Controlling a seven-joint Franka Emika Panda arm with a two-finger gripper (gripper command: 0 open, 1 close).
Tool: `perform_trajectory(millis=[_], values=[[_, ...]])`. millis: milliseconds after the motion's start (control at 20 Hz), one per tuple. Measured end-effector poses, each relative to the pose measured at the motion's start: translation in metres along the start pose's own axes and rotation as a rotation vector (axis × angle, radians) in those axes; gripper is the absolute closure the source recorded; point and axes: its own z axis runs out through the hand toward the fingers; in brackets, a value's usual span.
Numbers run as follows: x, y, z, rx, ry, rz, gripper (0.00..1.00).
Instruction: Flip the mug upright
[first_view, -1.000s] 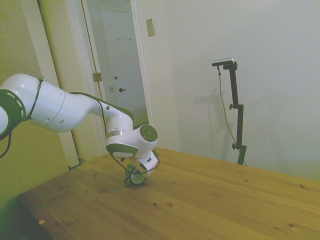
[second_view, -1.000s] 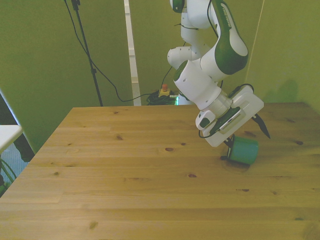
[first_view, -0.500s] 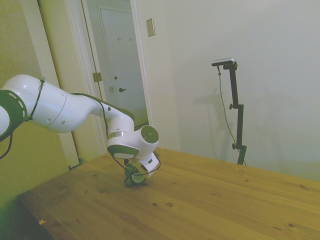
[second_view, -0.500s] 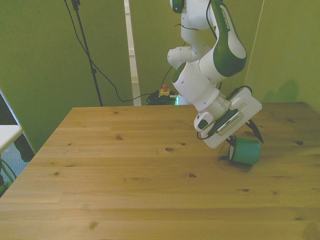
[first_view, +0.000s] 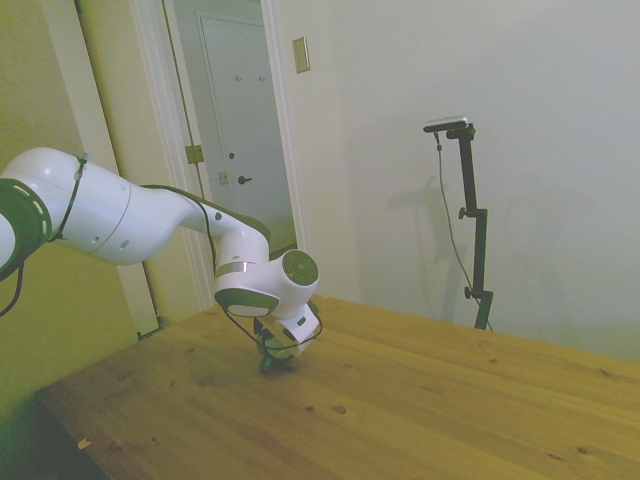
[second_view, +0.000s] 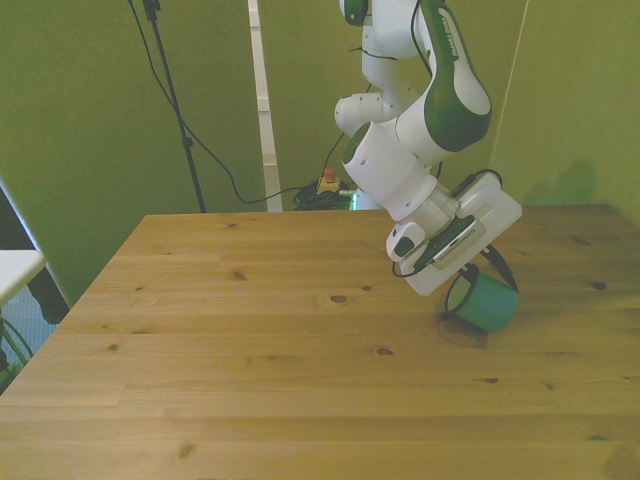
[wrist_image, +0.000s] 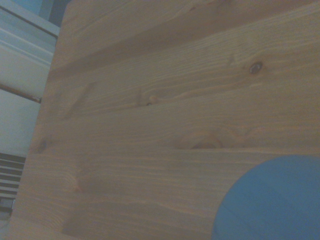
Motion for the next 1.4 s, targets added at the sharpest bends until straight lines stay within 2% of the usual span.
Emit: perform_trajectory(millis=[150,450,550,900,1050,1200,1400], values=[[-0.006,-0.004,-0.014,0.007,0.015,-0.019,1.00],[-0.040,-0.014,-0.072,0.011,0.098,-0.073,1.00],[-0.049,-0.011,-0.085,-0.011,0.144,-0.073,1.00],[-0.066,-0.011,-0.110,-0.162,0.403,-0.059,1.00],[-0.067,-0.017,-0.112,-0.256,0.490,-0.047,1.00],[-0.062,-0.016,-0.106,-0.361,0.552,-0.029,1.00],[-0.054,-0.016,-0.099,-0.451,0.599,-0.028,1.00]])
